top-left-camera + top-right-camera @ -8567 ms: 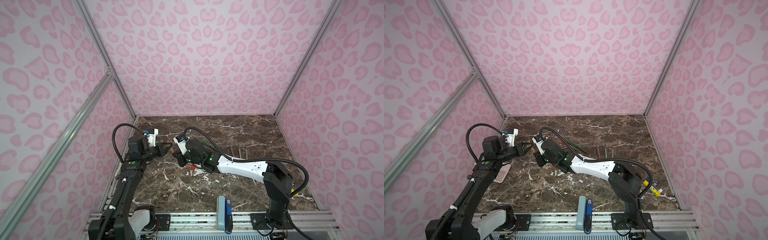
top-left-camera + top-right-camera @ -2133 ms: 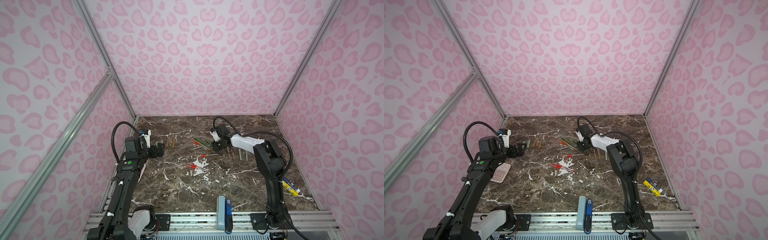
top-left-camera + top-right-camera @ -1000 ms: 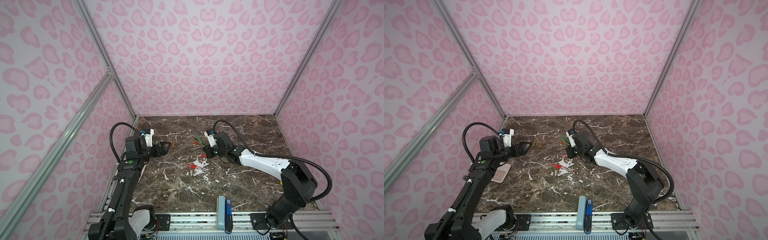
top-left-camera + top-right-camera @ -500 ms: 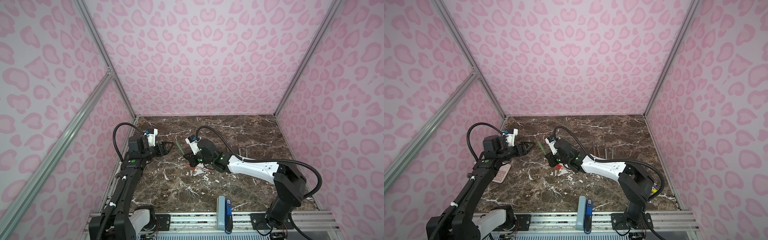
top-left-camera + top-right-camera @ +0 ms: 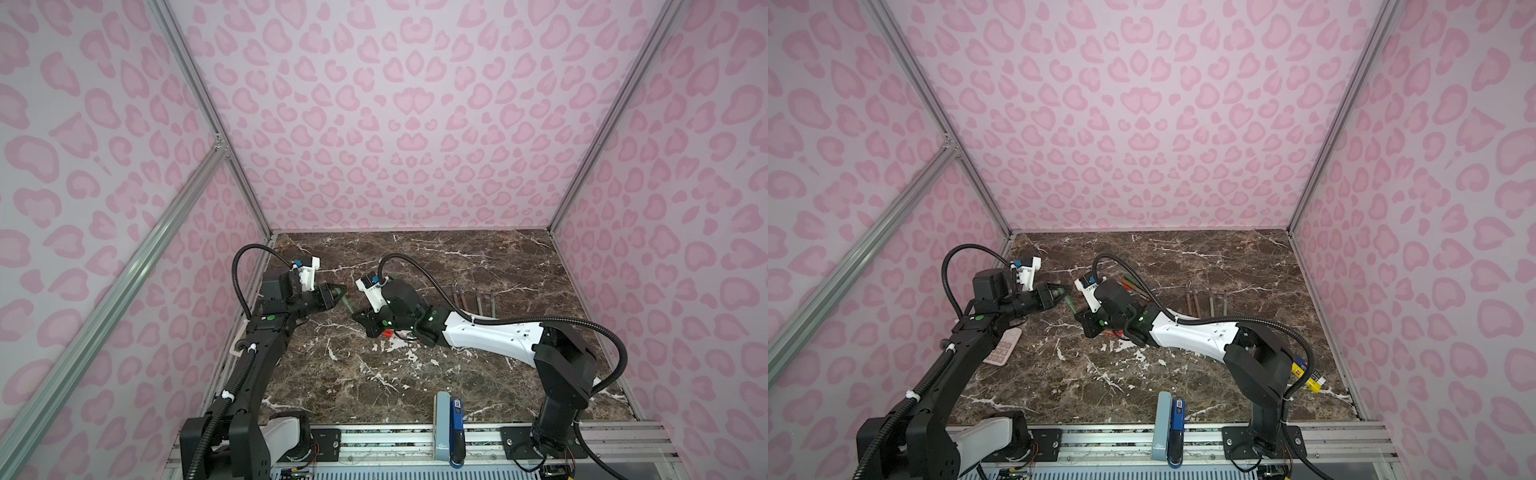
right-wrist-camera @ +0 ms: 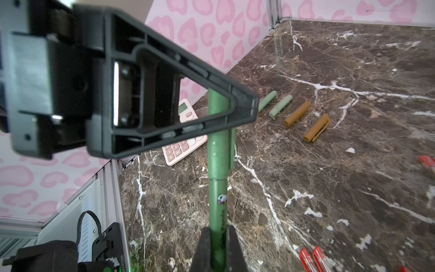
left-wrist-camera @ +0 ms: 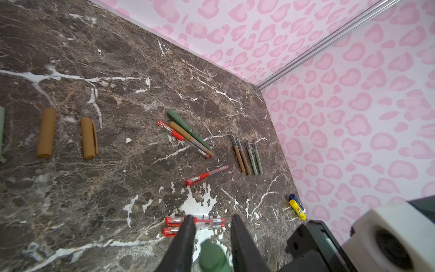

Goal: Remove pen caps from pens
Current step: Open the pen cap on the pen.

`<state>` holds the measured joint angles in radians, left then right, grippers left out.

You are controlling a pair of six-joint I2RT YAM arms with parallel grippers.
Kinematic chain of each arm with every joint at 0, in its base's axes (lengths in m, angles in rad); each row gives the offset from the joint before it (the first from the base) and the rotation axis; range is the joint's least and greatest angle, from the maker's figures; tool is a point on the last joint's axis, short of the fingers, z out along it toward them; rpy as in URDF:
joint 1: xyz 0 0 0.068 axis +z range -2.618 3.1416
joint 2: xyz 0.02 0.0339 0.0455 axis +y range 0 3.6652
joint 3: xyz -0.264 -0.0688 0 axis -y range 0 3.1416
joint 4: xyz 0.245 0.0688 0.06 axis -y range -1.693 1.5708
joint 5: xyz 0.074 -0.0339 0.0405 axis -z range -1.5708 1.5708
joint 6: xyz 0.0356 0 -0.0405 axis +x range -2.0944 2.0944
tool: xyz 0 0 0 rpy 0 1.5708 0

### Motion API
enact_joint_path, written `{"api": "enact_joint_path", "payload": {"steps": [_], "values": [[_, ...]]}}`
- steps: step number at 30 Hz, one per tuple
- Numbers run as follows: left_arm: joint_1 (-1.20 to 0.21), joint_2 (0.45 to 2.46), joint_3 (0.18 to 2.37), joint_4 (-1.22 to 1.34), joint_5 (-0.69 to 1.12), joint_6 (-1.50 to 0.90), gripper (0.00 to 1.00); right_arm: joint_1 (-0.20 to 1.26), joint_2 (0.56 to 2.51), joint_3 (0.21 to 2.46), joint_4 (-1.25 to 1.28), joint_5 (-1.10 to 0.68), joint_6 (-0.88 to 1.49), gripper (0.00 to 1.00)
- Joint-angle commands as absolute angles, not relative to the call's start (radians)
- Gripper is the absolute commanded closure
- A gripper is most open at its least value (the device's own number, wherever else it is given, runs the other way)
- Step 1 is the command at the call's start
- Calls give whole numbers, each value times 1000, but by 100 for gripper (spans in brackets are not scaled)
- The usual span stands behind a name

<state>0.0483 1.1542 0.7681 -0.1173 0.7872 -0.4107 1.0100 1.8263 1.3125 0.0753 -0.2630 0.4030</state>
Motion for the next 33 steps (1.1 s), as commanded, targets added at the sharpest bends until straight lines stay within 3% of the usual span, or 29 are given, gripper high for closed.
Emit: {"api": "enact_joint_path", "payload": {"steps": [1, 3, 7, 13, 16, 20, 26, 33], "values": [[48, 1148, 781, -103, 788, -398, 88, 1012, 1845, 1338, 69, -275, 406, 100], [48, 1143, 778, -99, 791, -403, 96, 1011, 1839, 1326, 93, -276, 405, 100], [48, 1140, 770, -88, 786, -399, 96, 1011, 1854, 1339, 82, -273, 400, 93], [48, 1125, 756, -78, 786, -400, 96, 1009, 1876, 1354, 84, -275, 398, 71], [48, 1125, 777, -116, 778, -393, 96, 1006, 1906, 1402, 36, -288, 394, 69], [48, 1122, 757, -81, 785, -401, 96, 1000, 1921, 1408, 58, -292, 389, 74], [48, 1116, 771, -115, 773, -388, 96, 994, 1915, 1399, 56, -302, 393, 100], [54, 1125, 812, -149, 747, -378, 96, 995, 1893, 1319, 51, -307, 391, 100]]}}
